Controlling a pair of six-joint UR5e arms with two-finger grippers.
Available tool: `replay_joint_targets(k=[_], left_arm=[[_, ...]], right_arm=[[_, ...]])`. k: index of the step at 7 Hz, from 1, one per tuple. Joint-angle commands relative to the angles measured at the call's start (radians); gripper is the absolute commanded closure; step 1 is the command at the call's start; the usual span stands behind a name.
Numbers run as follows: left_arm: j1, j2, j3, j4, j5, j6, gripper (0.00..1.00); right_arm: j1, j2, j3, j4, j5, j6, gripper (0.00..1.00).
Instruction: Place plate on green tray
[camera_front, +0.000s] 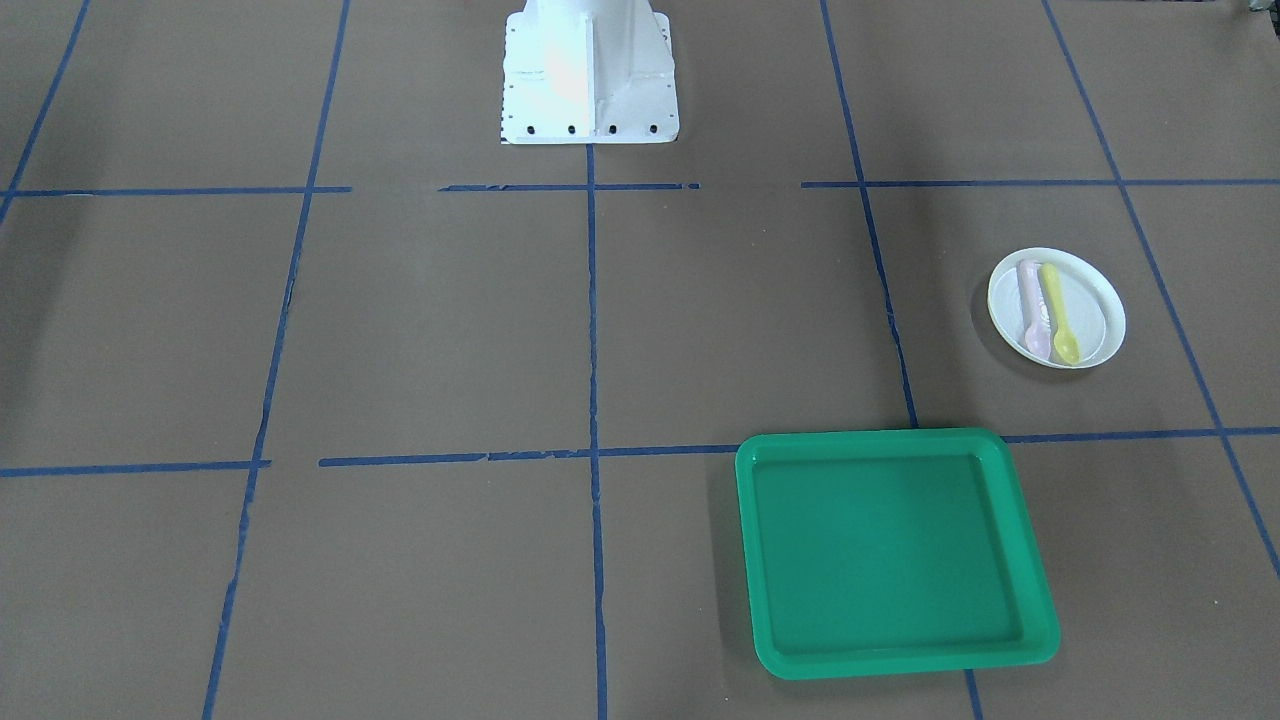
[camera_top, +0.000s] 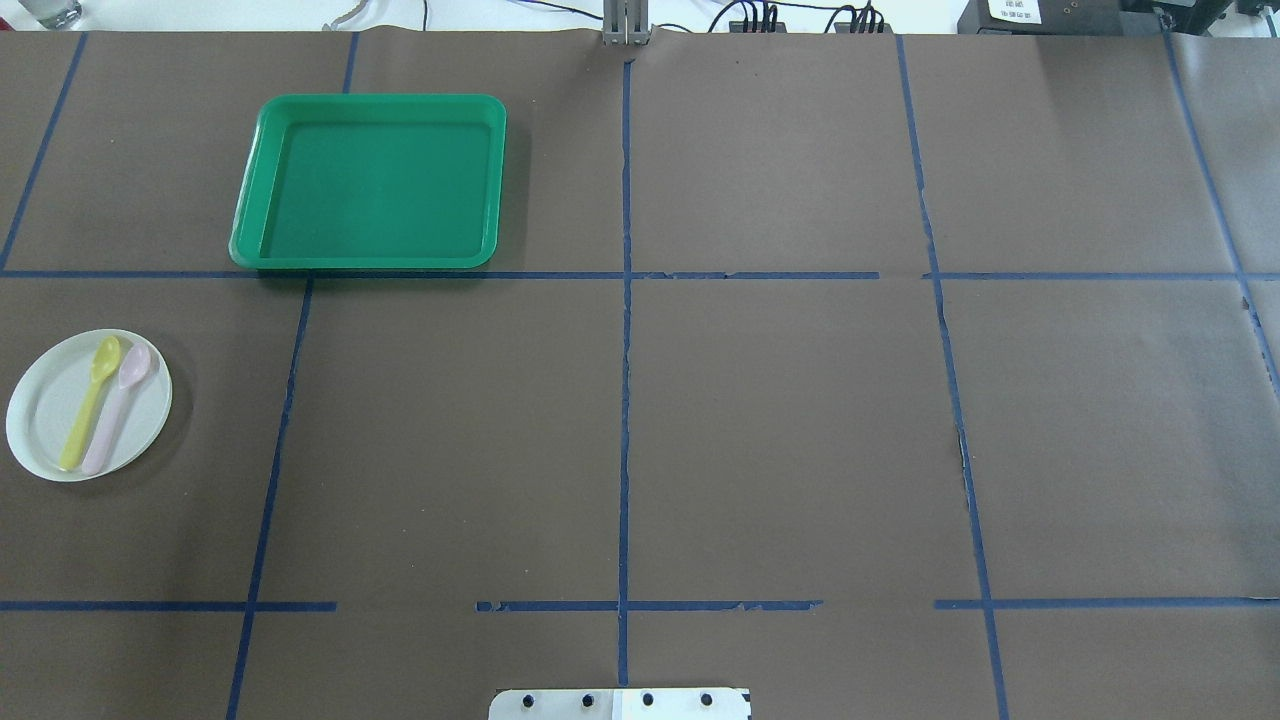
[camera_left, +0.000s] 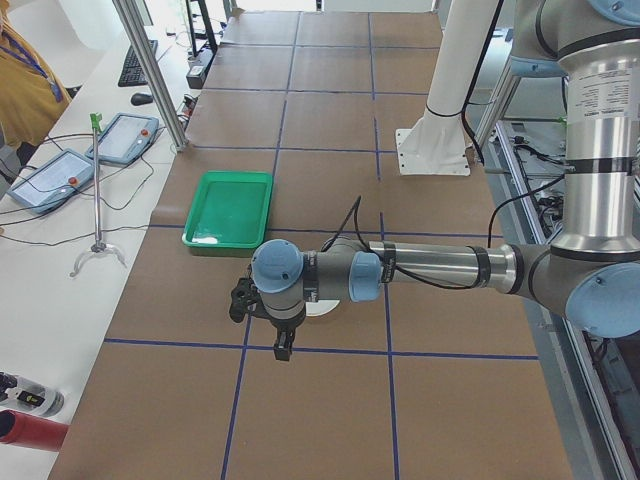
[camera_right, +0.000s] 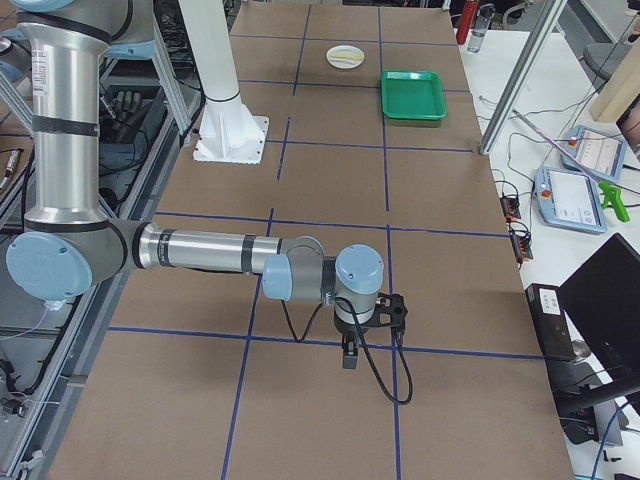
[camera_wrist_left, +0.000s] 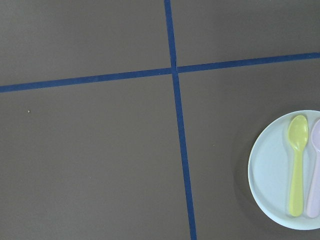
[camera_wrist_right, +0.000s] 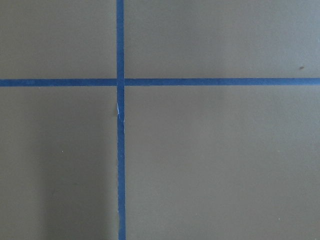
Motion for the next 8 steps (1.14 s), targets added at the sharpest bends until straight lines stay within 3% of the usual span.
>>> replay_joint_targets(k=[1,2,3,4,6,8], left_arm=[[0.090,0.024,0.041,-0.148,0.003,-0.144,0.00],[0.111,0.024,0.124,-0.344,0.004,-0.299,0.00],[0.242,0.024,0.162,-0.502,0.021,-0.544,0.00],[0.298,0.026,0.172,-0.598,0.074,-0.690,0.00],[0.359,0.027,0.245,-0.678,0.080,-0.713,0.00],[0.435,0.023,0.244,-0.732,0.075,-0.794,0.00]], right_arm=[[0.000,0.000,0.000,0.000,0.000,0.000,0.00],[0.000,0.000,0.000,0.000,0.000,0.000,0.00],[0.000,0.000,0.000,0.000,0.000,0.000,0.00],[0.000,0.000,0.000,0.000,0.000,0.000,0.00],[0.000,0.000,0.000,0.000,0.000,0.000,0.00],[0.000,0.000,0.000,0.000,0.000,0.000,0.00]])
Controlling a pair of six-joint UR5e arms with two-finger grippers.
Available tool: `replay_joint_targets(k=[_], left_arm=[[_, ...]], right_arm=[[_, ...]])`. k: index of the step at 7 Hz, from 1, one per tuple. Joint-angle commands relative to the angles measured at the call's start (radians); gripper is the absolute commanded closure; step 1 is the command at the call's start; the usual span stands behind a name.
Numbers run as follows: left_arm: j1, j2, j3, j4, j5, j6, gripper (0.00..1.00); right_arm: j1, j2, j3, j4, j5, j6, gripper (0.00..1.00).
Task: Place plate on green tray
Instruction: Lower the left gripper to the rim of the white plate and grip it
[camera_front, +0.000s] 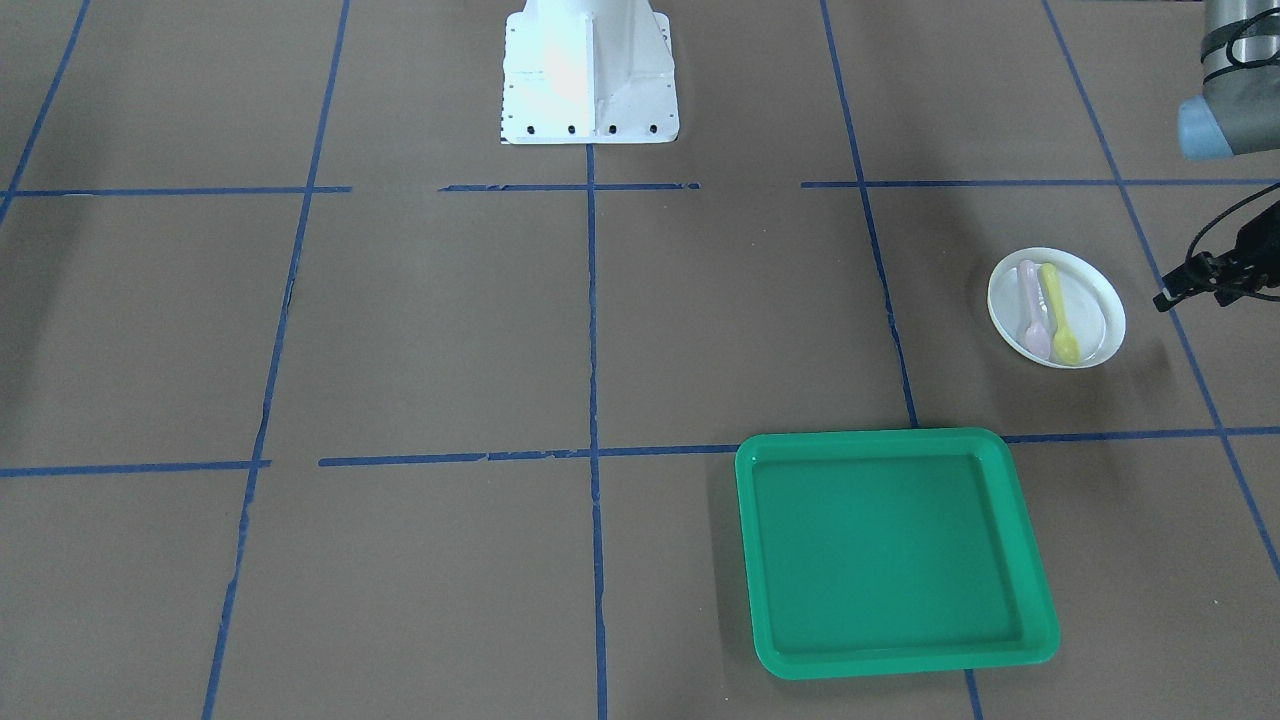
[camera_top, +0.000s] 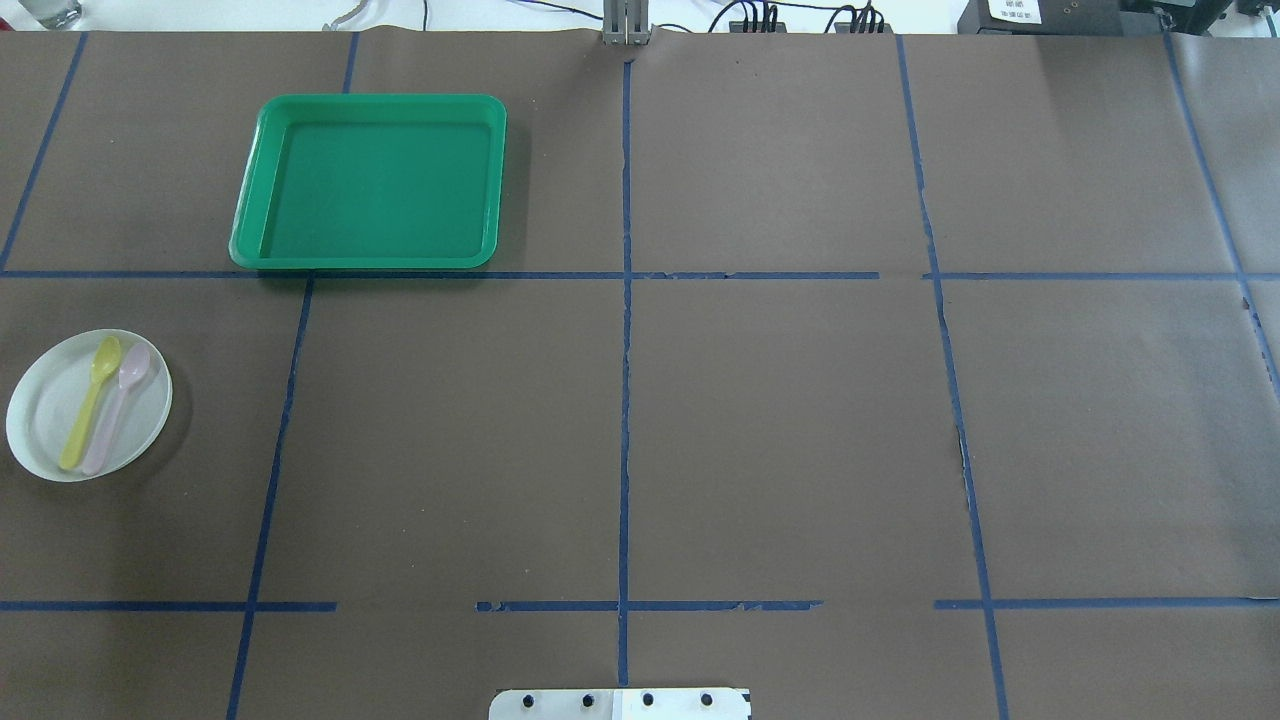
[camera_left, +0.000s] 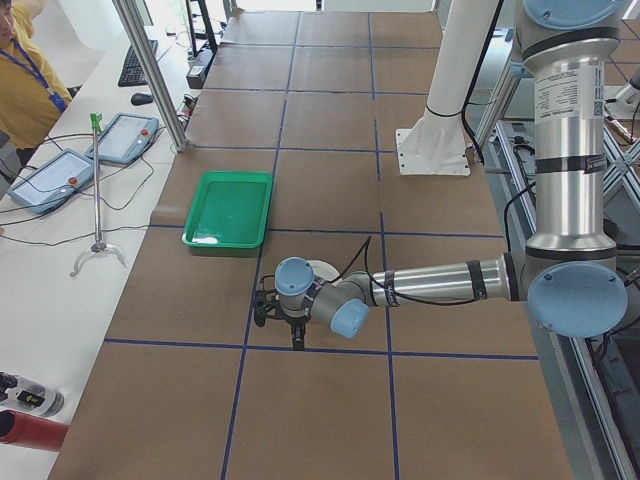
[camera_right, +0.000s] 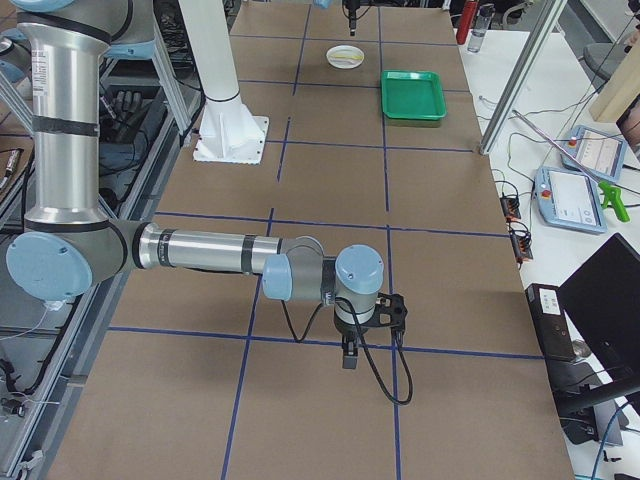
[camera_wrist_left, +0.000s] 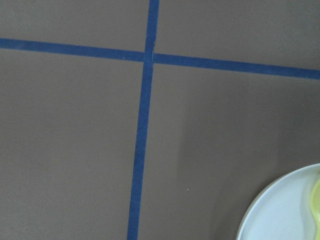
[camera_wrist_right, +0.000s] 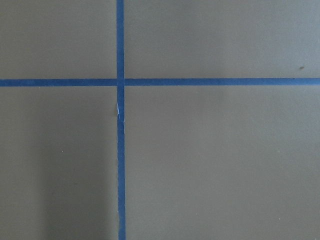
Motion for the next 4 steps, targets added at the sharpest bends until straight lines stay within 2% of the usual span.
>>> replay_joint_targets(k=[1,3,4], left_arm=[[0.083,0.000,0.025,-0.072,0.001,-0.053,0.00],[0.094,0.000,0.047,-0.072,0.003,-0.052,0.02],[0.100,-0.002,0.047,-0.072,-0.003,-0.052,0.08]], right_arm=[[0.000,0.000,0.000,0.000,0.000,0.000,0.00],[0.000,0.000,0.000,0.000,0.000,0.000,0.00],[0.000,0.000,0.000,0.000,0.000,0.000,0.00]])
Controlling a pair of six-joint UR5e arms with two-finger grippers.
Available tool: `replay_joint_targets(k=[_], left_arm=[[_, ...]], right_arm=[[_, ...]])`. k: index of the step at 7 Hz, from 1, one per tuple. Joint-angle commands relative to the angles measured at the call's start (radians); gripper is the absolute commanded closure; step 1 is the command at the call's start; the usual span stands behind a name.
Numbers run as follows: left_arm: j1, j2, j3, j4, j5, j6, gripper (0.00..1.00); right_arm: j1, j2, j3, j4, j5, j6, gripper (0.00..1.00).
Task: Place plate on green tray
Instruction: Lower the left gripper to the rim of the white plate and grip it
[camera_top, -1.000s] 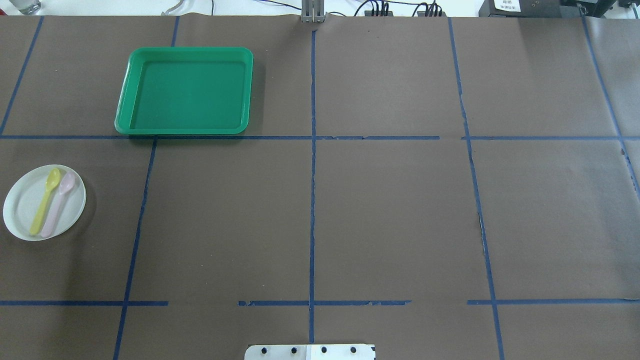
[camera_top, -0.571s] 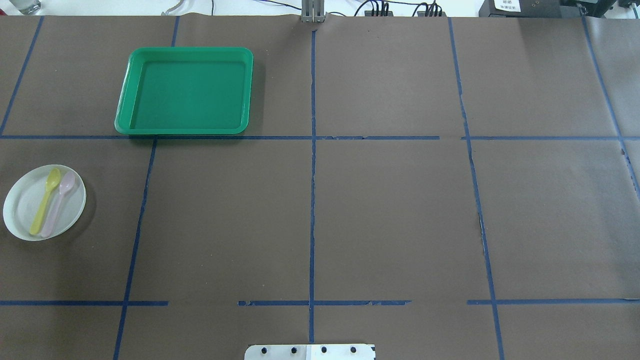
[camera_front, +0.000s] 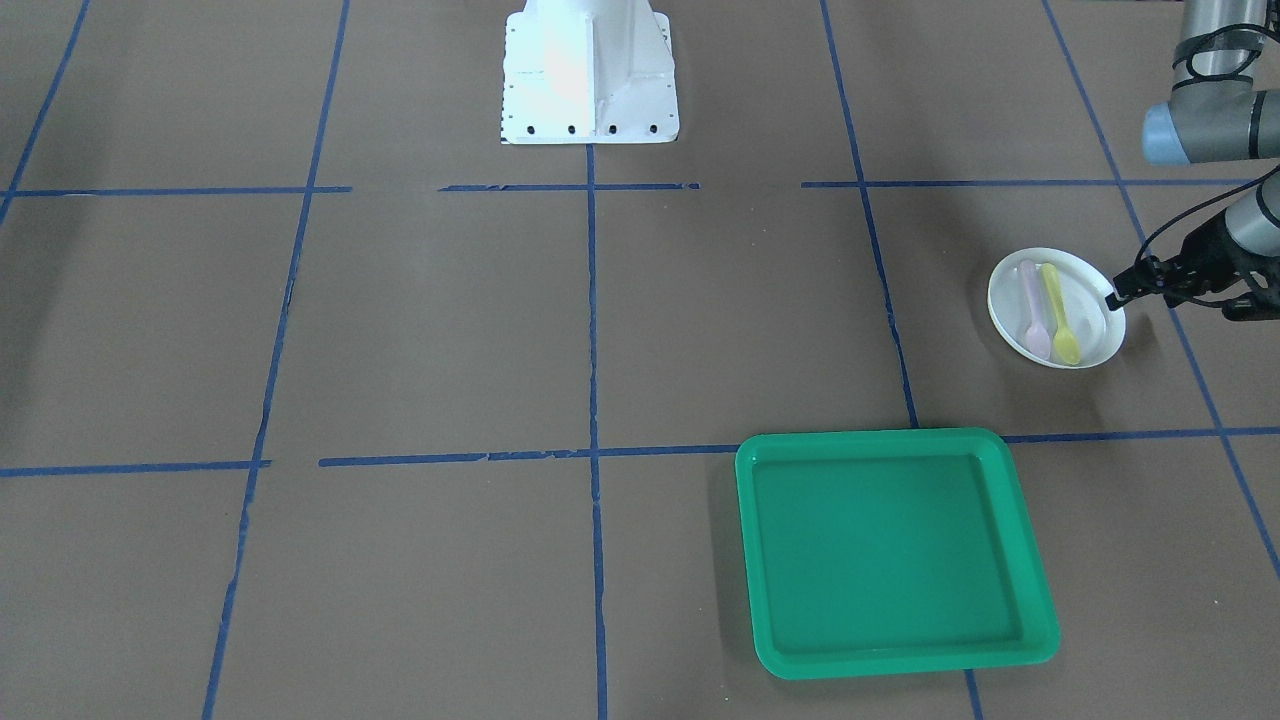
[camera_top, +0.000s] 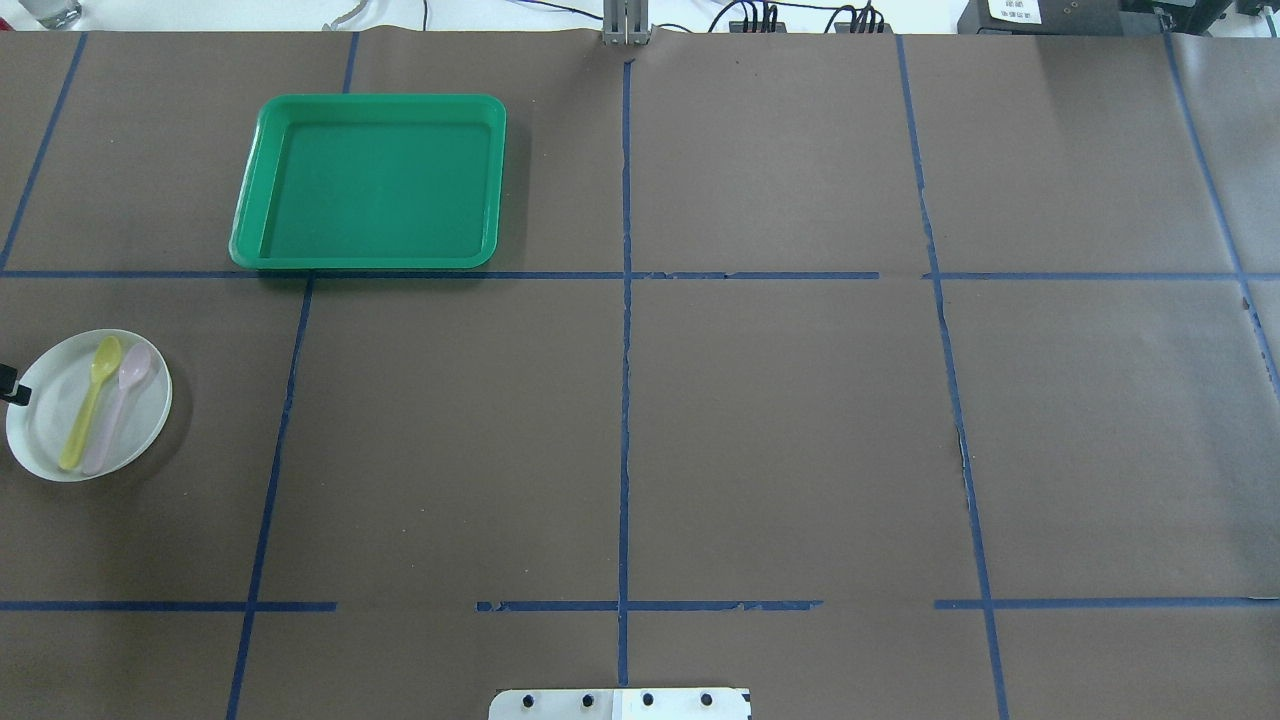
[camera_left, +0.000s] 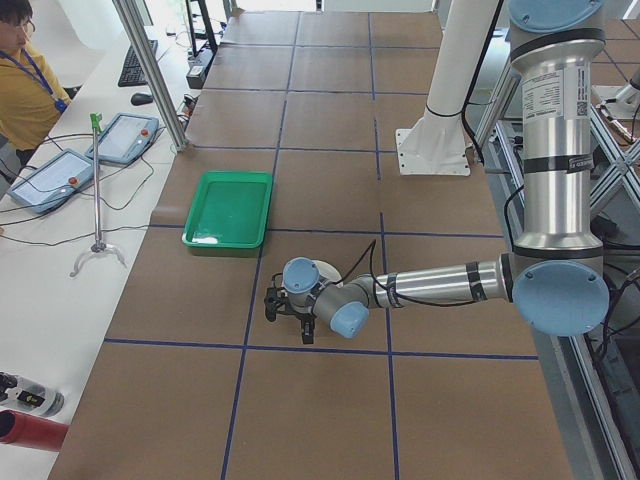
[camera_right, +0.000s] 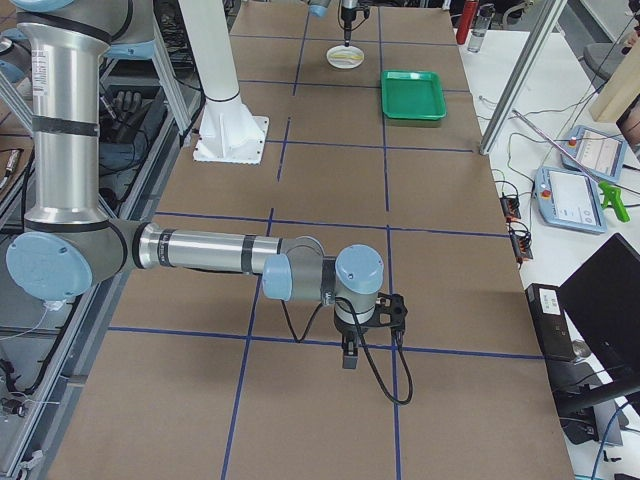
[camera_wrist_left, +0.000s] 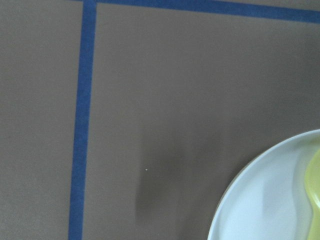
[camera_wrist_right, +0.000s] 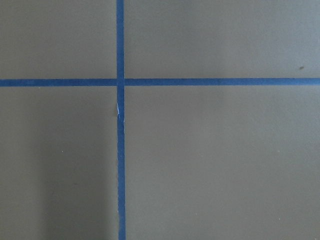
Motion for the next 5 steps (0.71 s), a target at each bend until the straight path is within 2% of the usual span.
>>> replay_joint_targets(k=[1,2,4,5], left_arm=[[0.018,-0.007,0.005,-0.001,-0.004,-0.001,0.21],[0.020,-0.010,0.005,-0.001,-0.006,-0.001,0.42],[0.020,-0.012,0.005,-0.001,-0.008,0.001,0.54],[0.020,-0.012,0.003,-0.001,-0.008,0.002,0.56]], right_arm=[[0.000,0.000,0.000,0.000,0.000,0.000,0.00],[0.000,0.000,0.000,0.000,0.000,0.000,0.00],[0.000,0.000,0.000,0.000,0.000,0.000,0.00],[0.000,0.000,0.000,0.000,0.000,0.000,0.00]])
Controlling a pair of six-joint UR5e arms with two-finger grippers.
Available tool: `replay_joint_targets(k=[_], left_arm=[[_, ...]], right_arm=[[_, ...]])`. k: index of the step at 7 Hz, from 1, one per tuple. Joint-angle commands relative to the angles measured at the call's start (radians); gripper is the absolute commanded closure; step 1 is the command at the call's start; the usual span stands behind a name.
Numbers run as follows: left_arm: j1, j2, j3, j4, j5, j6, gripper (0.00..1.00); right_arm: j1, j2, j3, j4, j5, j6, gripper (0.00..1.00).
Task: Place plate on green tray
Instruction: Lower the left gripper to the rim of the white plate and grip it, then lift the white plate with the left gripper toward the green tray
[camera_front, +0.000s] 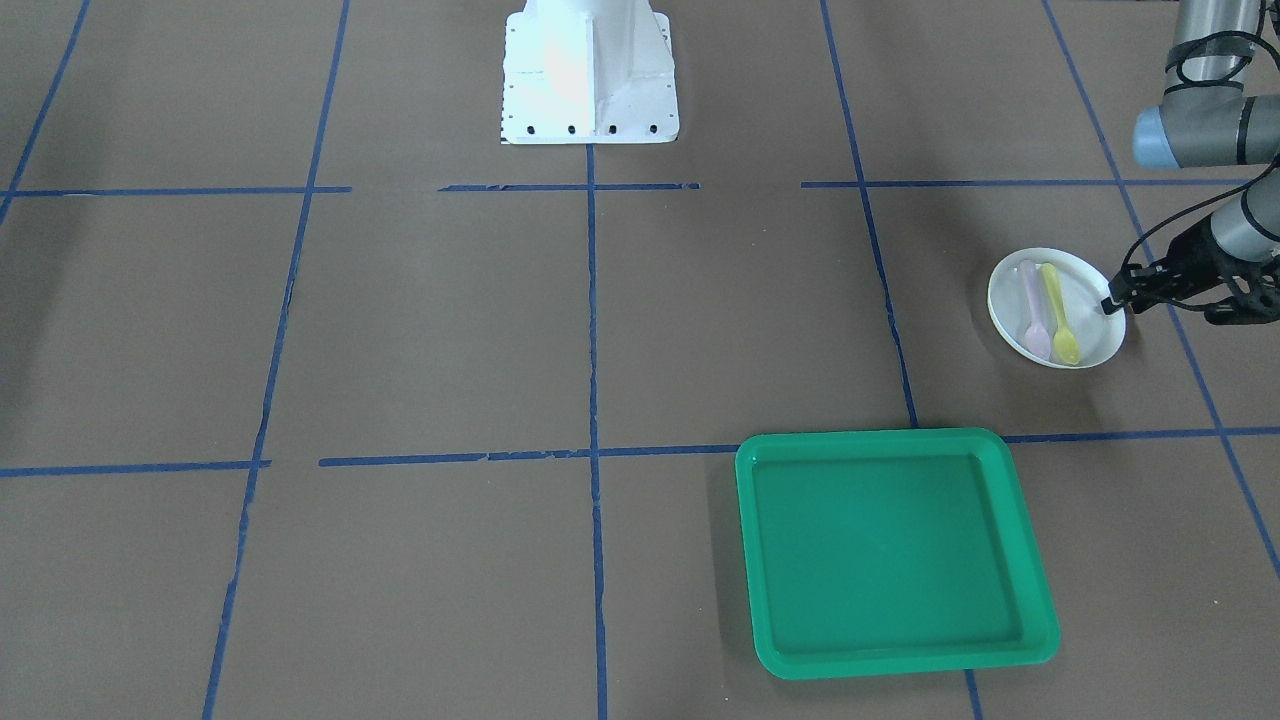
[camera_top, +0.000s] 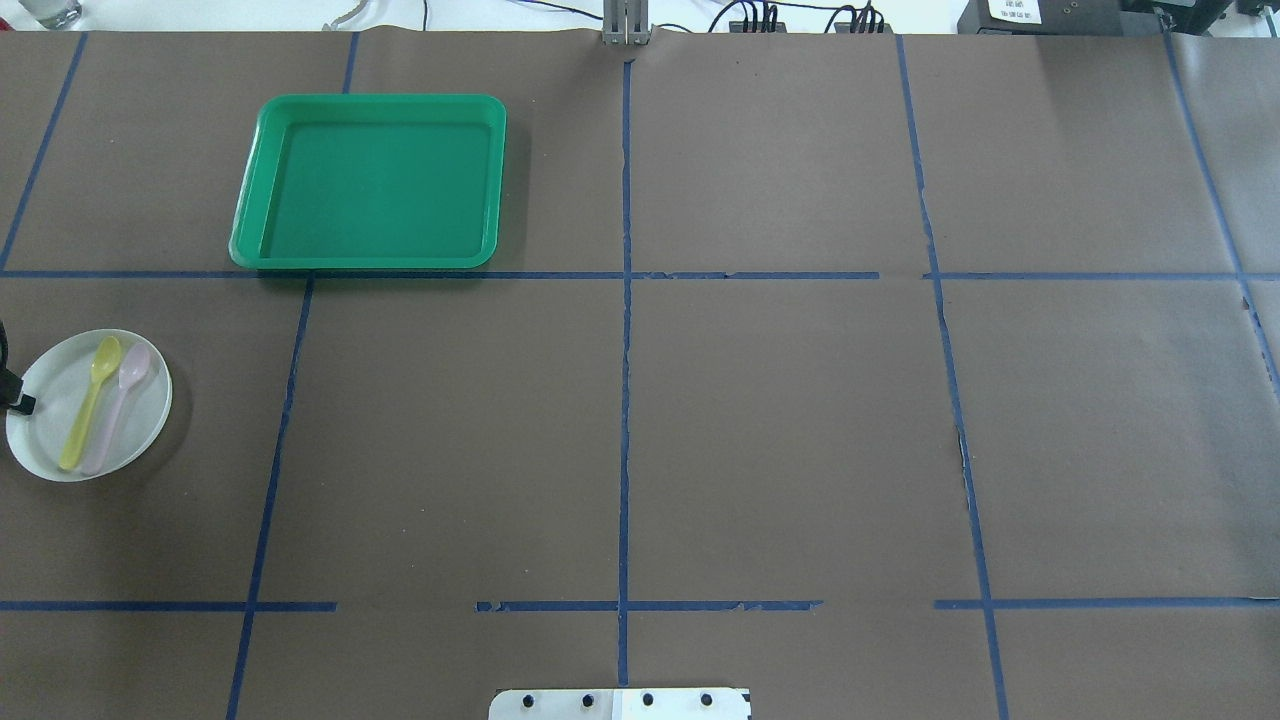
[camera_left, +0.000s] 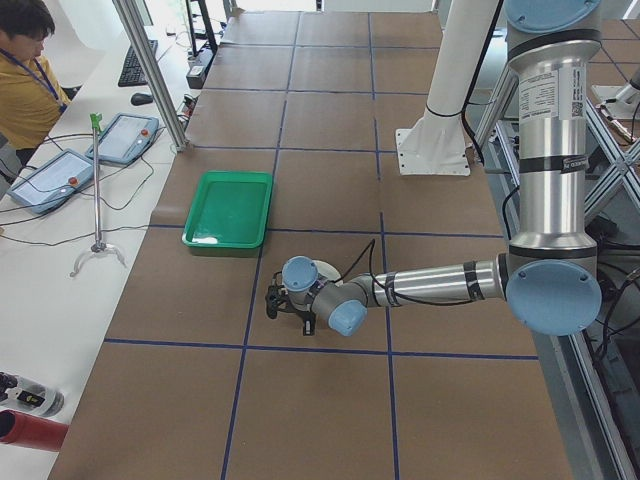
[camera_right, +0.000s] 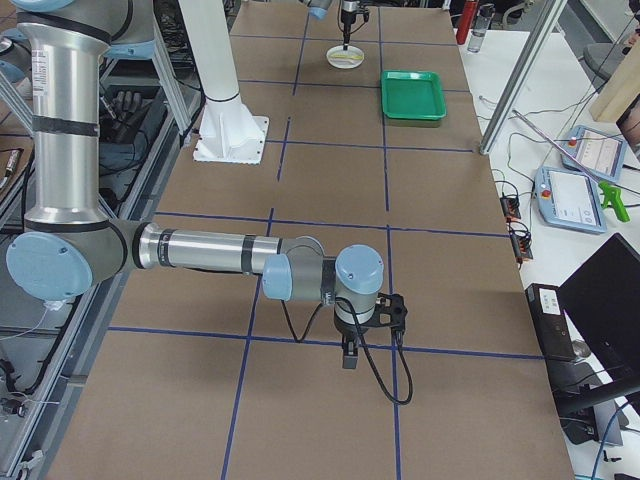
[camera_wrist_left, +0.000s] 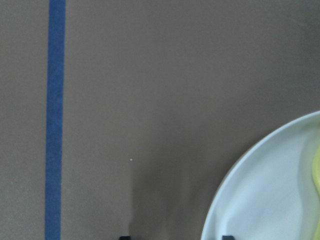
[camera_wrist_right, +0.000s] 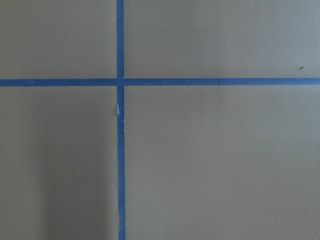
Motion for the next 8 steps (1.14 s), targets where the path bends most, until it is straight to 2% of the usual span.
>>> replay_joint_targets(k=[1,2,3,5,6,7,8], left_arm=[[0.000,-0.001,-0.001,0.000,-0.001,0.003,0.79],[0.000,-0.001,-0.004,-0.001,-0.001,0.003,1.00],[0.000,-0.001,-0.026,-0.005,-0.016,-0.004,1.00],[-0.004,0.008,-0.084,-0.037,-0.104,-0.015,1.00],[-0.010,-0.001,-0.118,-0.038,-0.211,-0.039,1.00],[-0.032,-0.025,-0.142,-0.040,-0.253,-0.103,1.00],[-0.039,-0.089,-0.139,-0.038,-0.255,-0.180,1.00]], right_arm=[[0.000,0.000,0.000,0.000,0.002,0.000,0.00],[0.000,0.000,0.000,0.000,0.000,0.000,0.00],[0.000,0.000,0.000,0.000,0.000,0.000,0.00],[0.000,0.000,0.000,0.000,0.000,0.000,0.00],[0.000,0.000,0.000,0.000,0.000,0.000,0.00],[0.000,0.000,0.000,0.000,0.000,0.000,0.00],[0.000,0.000,0.000,0.000,0.000,0.000,0.00]])
